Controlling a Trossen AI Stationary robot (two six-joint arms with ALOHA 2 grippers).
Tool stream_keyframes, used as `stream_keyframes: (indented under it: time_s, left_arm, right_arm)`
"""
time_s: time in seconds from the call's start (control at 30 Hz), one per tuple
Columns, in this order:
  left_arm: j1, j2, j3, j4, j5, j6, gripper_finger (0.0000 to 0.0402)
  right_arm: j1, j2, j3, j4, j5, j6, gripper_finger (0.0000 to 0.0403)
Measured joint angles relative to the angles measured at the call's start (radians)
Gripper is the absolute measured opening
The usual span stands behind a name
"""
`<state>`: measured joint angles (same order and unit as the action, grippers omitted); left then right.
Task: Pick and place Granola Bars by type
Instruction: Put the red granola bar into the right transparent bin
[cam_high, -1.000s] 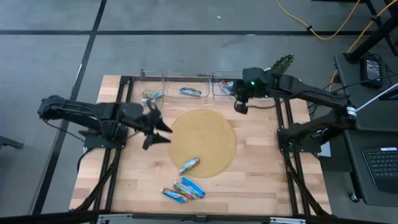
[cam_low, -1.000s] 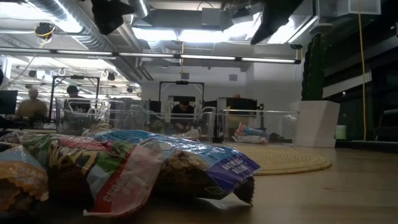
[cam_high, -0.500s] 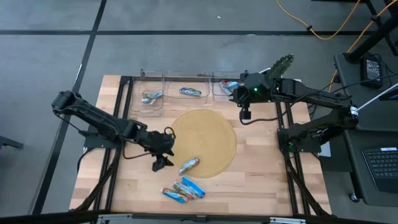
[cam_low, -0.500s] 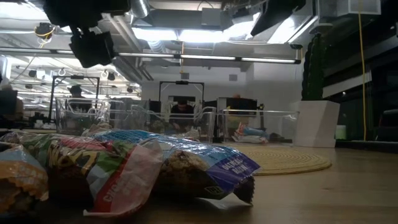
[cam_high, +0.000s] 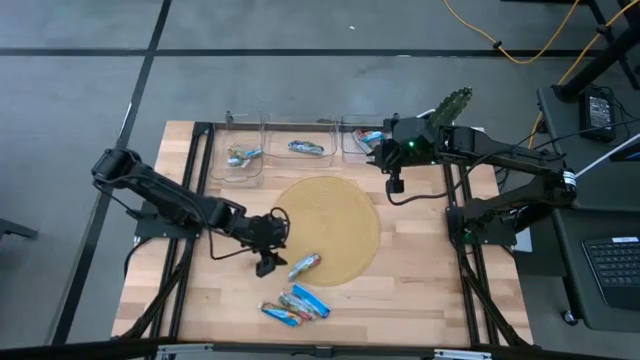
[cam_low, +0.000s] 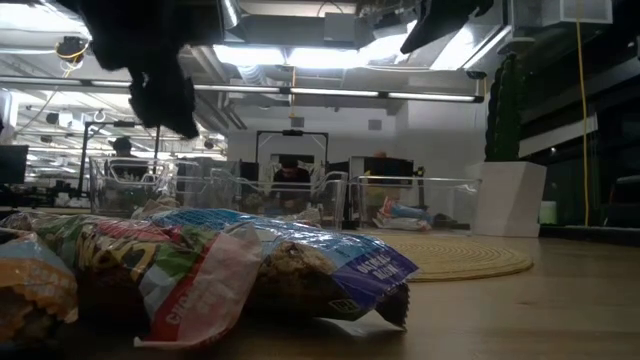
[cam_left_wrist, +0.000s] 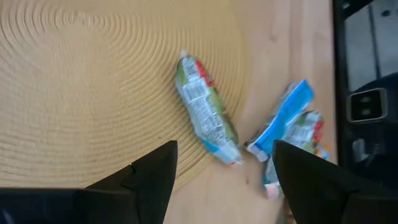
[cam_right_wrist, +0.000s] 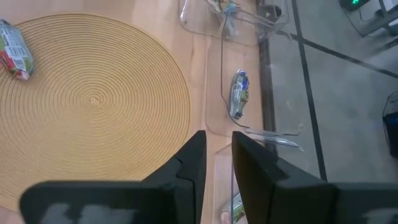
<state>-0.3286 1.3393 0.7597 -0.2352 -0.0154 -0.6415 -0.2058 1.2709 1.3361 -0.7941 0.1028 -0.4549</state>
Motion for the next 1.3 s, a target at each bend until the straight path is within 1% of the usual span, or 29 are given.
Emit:
stream_keyframes:
  time_s: [0.13, 0.23, 1.0, 1.3]
  left_arm:
    - [0.0, 0.053, 0.0, -0.001, -0.003, -0.027, 0.0253]
    - [0.0, 0.09, 0.008, -0.001, -0.013, -0.037, 0.0253]
    - [-0.005, 0.378, 0.182, 0.002, -0.018, -0.026, 0.0253]
    - [-0.007, 0.438, 0.19, 0.037, -0.013, -0.052, 0.0253]
  right_arm:
    - [0.0, -0.004, 0.0, -0.014, 0.0, -0.004, 0.008]
    - [0.0, -0.011, 0.0, -0.026, 0.0, -0.038, 0.008]
    - [-0.007, -0.031, 0.0, -0.041, -0.002, -0.104, 0.008]
    - [-0.007, -0.031, 0.0, -0.043, -0.002, -0.128, 0.008]
